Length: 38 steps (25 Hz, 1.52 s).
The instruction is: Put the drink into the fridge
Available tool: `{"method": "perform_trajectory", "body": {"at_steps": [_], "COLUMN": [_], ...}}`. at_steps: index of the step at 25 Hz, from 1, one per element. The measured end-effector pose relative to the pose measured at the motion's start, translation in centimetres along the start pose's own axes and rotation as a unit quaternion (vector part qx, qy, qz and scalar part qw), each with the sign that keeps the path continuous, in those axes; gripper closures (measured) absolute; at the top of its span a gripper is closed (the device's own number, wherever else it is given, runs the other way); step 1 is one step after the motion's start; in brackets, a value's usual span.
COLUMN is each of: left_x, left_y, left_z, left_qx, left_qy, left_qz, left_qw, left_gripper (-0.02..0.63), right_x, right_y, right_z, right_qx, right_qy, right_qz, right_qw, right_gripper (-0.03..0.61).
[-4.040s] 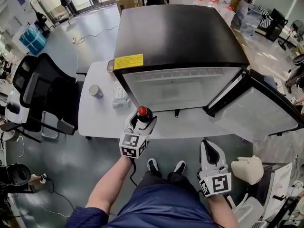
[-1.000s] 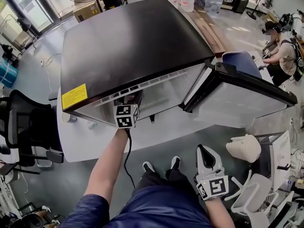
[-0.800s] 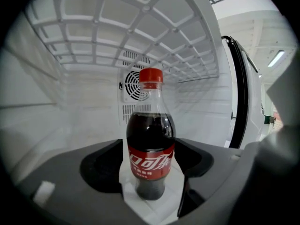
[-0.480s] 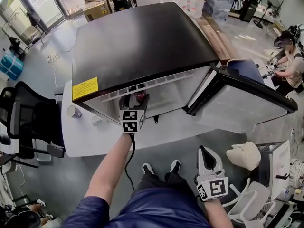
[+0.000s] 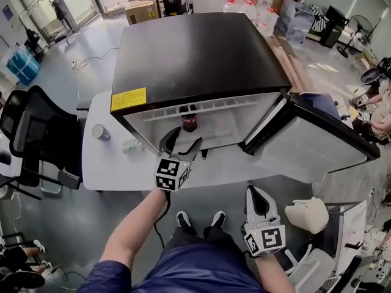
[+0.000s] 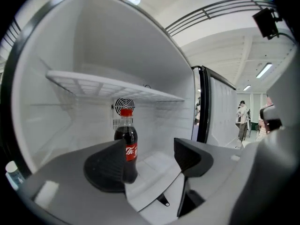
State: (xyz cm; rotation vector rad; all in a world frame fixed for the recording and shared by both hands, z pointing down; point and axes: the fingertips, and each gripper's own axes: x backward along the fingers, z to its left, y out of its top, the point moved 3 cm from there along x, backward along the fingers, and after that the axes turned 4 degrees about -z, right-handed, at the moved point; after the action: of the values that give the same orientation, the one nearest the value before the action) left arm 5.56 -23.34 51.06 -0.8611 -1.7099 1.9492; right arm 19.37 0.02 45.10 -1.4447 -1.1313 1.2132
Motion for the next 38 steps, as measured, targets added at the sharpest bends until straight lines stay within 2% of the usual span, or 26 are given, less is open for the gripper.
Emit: {"method": "perform_trajectory", "body": {"at_steps": [6, 11, 21, 24, 27, 32, 35, 38], "left_x": [5.1, 9.1, 14.6, 15.9, 17.1, 18.9, 19.7, 20.1], "left_y": [1.6, 2.4, 3.9, 4.1, 4.1, 4.8, 5.0, 5.1], "left_z": [-2.2, -4.3, -6.1, -6.6, -7.4, -7.5, -6.9, -6.5], "left_qx": [-0.004, 0.026, 0.06, 0.068, 0.069, 0.049, 0.042, 0.045], "left_qy": [-0.013, -0.026, -0.001, 0.009, 0.012, 0.026, 0.04, 0.047], "left_qz": [-0.026, -0.038, -0.066, -0.07, -0.068, -0.078, -0.078, -0.075], "left_qw": [0.9996, 0.9986, 0.996, 0.9952, 0.9952, 0.9954, 0.9953, 0.9951], "left_gripper": [0.295, 0.296, 0.299, 0.336, 0.4, 0.575, 0.609, 0.611], "right_x": [-1.2, -1.9, -2.8, -3.2, -3.5, -3.8, -3.8, -3.9], "right_y": [-0.1, 0.5, 1.6, 2.0, 2.5, 3.8, 4.3, 4.7], "right_z": [1.3, 2.5, 3.9, 4.1, 4.3, 4.9, 5.4, 5.6], "right_qx": [-0.011, -0.012, -0.005, -0.008, -0.01, -0.005, 0.0, 0.002], "right_qy": [0.031, 0.059, 0.092, 0.097, 0.102, 0.111, 0.117, 0.115], "right_qz": [-0.005, -0.012, -0.017, -0.027, -0.04, -0.053, -0.056, -0.055], "right_qw": [0.999, 0.998, 0.996, 0.995, 0.994, 0.992, 0.992, 0.992], "right_gripper": [0.574, 0.574, 0.574, 0.574, 0.574, 0.574, 0.574, 0.574]}}
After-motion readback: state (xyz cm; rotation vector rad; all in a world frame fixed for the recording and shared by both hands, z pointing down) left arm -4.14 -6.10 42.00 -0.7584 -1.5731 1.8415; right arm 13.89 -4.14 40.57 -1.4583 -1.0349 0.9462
